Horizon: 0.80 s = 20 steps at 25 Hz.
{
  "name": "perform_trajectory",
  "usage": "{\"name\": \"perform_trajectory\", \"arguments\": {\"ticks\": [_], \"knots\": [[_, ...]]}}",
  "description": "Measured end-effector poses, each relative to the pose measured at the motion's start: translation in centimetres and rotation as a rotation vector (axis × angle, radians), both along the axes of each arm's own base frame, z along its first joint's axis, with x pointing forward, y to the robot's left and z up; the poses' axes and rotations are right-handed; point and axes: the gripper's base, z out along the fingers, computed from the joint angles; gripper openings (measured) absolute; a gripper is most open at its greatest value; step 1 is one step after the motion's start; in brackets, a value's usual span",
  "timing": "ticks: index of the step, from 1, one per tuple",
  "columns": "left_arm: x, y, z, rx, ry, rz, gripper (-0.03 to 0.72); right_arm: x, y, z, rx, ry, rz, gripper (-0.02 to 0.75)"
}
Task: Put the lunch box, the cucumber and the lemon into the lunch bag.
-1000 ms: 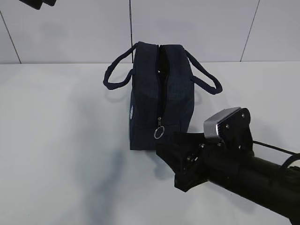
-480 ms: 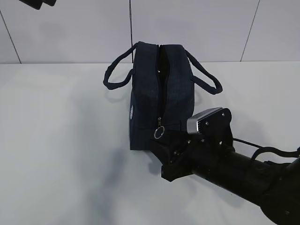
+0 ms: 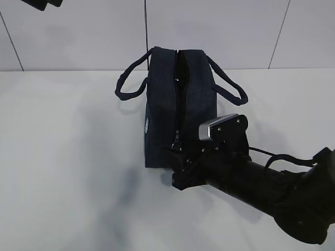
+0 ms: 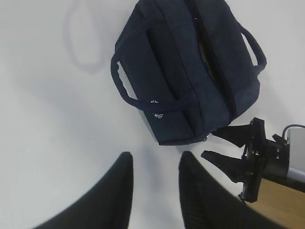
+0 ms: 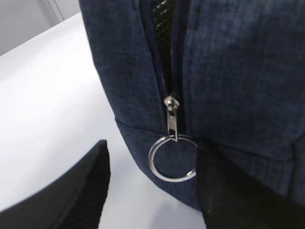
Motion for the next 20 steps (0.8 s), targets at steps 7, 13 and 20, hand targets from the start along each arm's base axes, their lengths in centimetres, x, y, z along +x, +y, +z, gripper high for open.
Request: {"name": "perform_trajectory", "arguments": {"ticks": [7,13,20], "knots": [[0.0,0.0,0.0,0.0,0.0,0.0,0.238,0.8,0.49,0.13,-0.026,0.016,0.005,0.44],[0.0,0.01,0.0,0.001,0.0,0.0,0.239,1.01,0.6,0.17,-0.033,0.021,0.004,0.44],[0.01,0.02,-0.01,0.002,-0.001,0.001,0.239,0.99,0.59,-0.14,-0.038,0.029,0.004,0.44]]}}
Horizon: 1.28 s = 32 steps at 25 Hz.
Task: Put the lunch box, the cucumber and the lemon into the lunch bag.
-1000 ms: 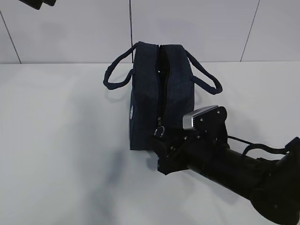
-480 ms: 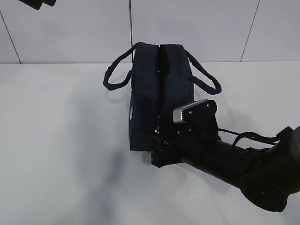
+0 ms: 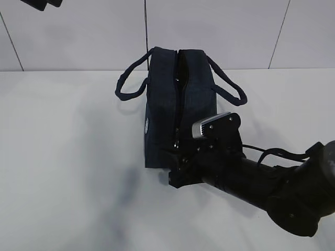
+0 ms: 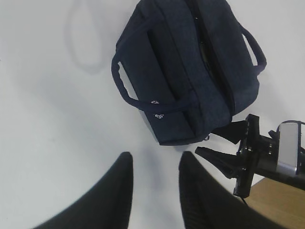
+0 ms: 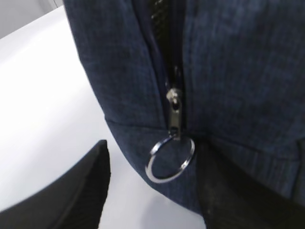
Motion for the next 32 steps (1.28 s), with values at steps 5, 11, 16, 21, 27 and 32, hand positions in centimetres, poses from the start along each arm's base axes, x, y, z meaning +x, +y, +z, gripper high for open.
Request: {"name": "perform_trajectory", "arguments": {"ticks": [5,11,16,21,27,32], "knots": [[0.0,0.0,0.0,0.0,0.0,0.0,0.239,0.0,-0.1,-0.9,-0.002,0.027,-0.008,0.44],[0.0,0.0,0.0,0.002,-0.001,0.001,0.239,0.1,-0.2,-1.1,0.019,0.034,-0.046,0.44],[0.0,0.0,0.0,0.002,-0.001,0.001,0.239,0.3,-0.2,-1.0,0.058,-0.009,-0.046,0.44],[0.0,0.0,0.0,0.002,-0.001,0.001,0.239,0.3,-0.1,-1.4,0.067,-0.015,-0.046,0.44],[0.0,0.0,0.0,0.002,-0.001,0.001,0.238,0.4,-0.2,-1.3,0.073,-0.017,-0.062,0.386],[0.0,0.0,0.0,0.002,-0.001,0.001,0.236,0.5,-0.3,-1.2,0.081,-0.022,-0.073,0.268]]}}
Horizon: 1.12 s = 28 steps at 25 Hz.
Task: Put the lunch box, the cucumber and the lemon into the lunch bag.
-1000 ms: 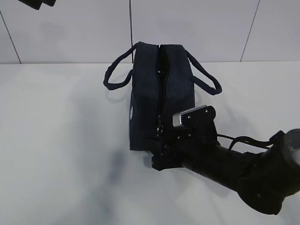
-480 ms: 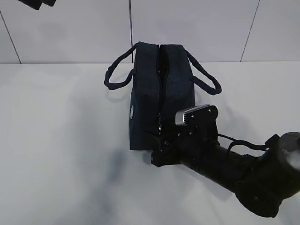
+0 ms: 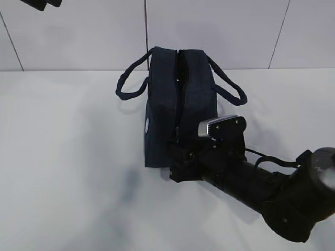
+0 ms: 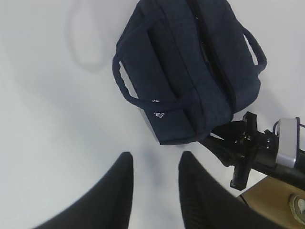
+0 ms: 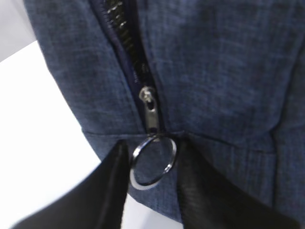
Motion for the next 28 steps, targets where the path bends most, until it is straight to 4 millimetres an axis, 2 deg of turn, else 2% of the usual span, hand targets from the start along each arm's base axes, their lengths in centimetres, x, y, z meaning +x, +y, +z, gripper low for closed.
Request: {"name": "perform_trajectory", "arguments": {"ticks": [8,15,23,28], "knots": [[0.0,0.0,0.0,0.0,0.0,0.0,0.236,0.0,0.0,0.0,0.003,-0.003,-0.004,0.15],[0.0,0.0,0.0,-0.004,0.001,-0.001,0.236,0.0,0.0,0.1,0.018,0.006,-0.008,0.012],[0.0,-0.1,-0.1,-0.005,0.006,-0.002,0.244,-0.1,0.2,0.1,0.021,0.009,0.024,0.007],[-0.6,-1.4,-2.1,0.026,0.069,-0.044,0.245,-0.4,0.2,0.0,0.019,0.011,0.036,0.007]]}}
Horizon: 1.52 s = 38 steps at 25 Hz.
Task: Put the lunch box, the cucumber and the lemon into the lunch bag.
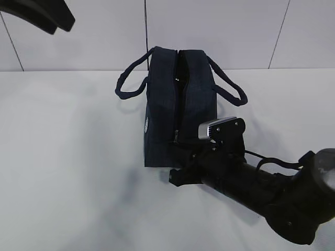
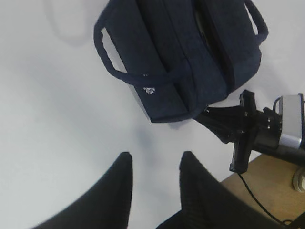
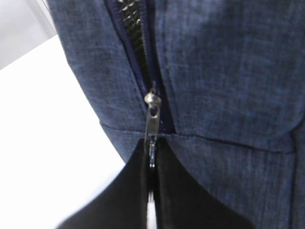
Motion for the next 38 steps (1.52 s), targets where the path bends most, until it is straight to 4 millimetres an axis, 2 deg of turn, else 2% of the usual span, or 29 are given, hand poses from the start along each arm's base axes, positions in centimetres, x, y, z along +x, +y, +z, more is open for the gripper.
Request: {"name": "perform_trajectory", "arguments": {"ticks": [5,12,16,21,27,32,38], "knots": [[-0.8,-1.5,-2.1,0.061,0.051,-0.053,0.245,-0.7,-0.4,0.9,0.005,-0.009,0.002,0.007],[-2.0,-2.8,-4.9,0.171,0.098,-0.121,0.246,-1.3,-0.7,1.2,0.001,-0.003,0.01,0.007],[-2.4,-2.4,-7.7,0.267,0.133,-0.139,0.247,-1.3,-0.7,1.6,0.006,-0.013,0.012,0.007],[-2.9,-2.5,-11.3,0.254,0.148,-0.173,0.248,-1.3,-0.7,2.5,0.016,-0.033,0.012,0.007],[-2.9,-3.1,-14.3,0.167,0.042,-0.232,0.248,-1.3,-0.7,2.5,0.014,-0.027,0.011,0.007],[-3.3,-3.0,-16.7,0.181,-0.056,-0.308,0.248,-1.4,-0.8,3.2,0.011,-0.031,0.01,0.007],[-4.0,-3.1,-18.9,0.115,-0.159,-0.338,0.248,-1.5,-0.8,3.7,-0.006,-0.017,0.008,0.007]]}}
